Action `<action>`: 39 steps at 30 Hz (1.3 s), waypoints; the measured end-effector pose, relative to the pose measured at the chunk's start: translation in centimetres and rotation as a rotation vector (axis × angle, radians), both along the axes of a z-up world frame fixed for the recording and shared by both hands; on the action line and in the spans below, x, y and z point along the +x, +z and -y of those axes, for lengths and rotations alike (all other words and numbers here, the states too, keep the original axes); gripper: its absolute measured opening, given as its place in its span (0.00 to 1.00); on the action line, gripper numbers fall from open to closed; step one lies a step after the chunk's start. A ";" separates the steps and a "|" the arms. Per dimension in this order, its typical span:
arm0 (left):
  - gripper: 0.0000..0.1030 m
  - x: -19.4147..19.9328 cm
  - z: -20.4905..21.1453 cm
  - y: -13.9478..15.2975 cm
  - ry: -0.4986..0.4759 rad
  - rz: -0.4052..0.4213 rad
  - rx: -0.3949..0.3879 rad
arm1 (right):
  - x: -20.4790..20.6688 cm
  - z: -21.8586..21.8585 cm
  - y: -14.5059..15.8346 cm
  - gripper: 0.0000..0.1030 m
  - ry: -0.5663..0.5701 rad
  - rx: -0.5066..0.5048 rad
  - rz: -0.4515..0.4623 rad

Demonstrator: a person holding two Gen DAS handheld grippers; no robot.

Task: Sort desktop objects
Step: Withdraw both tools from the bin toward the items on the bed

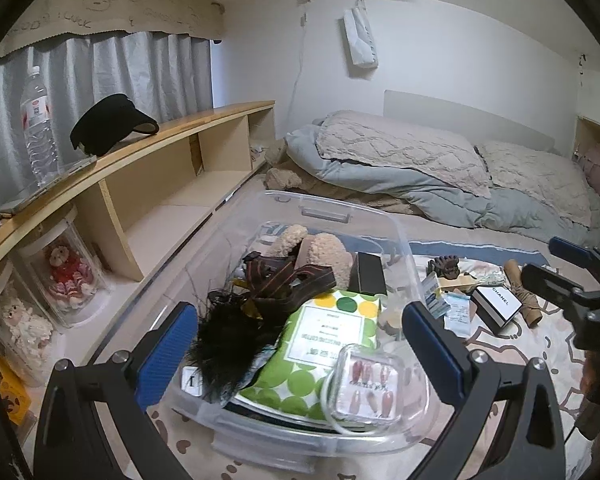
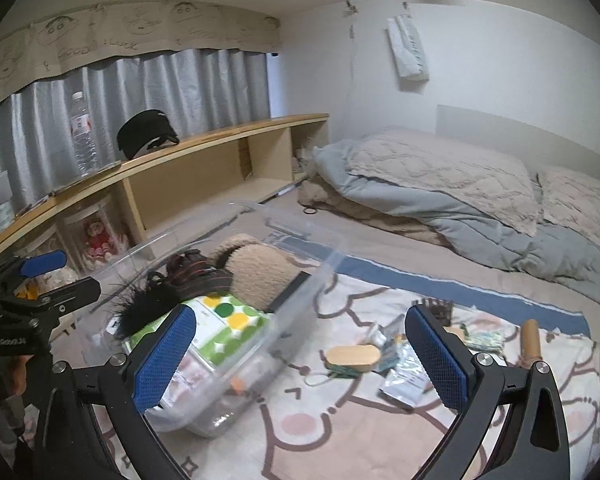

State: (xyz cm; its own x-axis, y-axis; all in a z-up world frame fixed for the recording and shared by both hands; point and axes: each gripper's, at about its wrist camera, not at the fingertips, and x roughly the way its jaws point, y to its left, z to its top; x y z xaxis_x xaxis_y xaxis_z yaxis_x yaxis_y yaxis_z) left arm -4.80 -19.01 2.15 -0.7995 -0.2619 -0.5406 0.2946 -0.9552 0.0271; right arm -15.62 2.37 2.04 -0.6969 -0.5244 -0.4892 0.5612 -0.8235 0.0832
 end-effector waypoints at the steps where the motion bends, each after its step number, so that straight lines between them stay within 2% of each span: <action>1: 1.00 0.0 -0.2 0.0 -0.001 -0.001 -0.002 | 0.0 -0.6 0.0 1.00 -0.009 0.000 -0.001; 13: 1.00 -1.6 -3.9 0.0 -0.047 -0.009 -0.021 | 0.7 -6.7 -0.3 1.00 -0.116 0.018 -0.003; 19: 1.00 -2.4 -5.6 0.0 -0.074 -0.007 -0.006 | 1.1 -9.5 -0.4 1.00 -0.176 0.026 -0.005; 26: 1.00 -3.1 -7.3 -0.2 -0.096 -0.013 -0.026 | 1.6 -11.5 -0.3 1.00 -0.224 0.041 -0.029; 39: 1.00 -4.6 -9.4 -0.4 -0.148 -0.023 0.018 | 1.4 -14.6 -1.1 1.00 -0.305 0.054 -0.008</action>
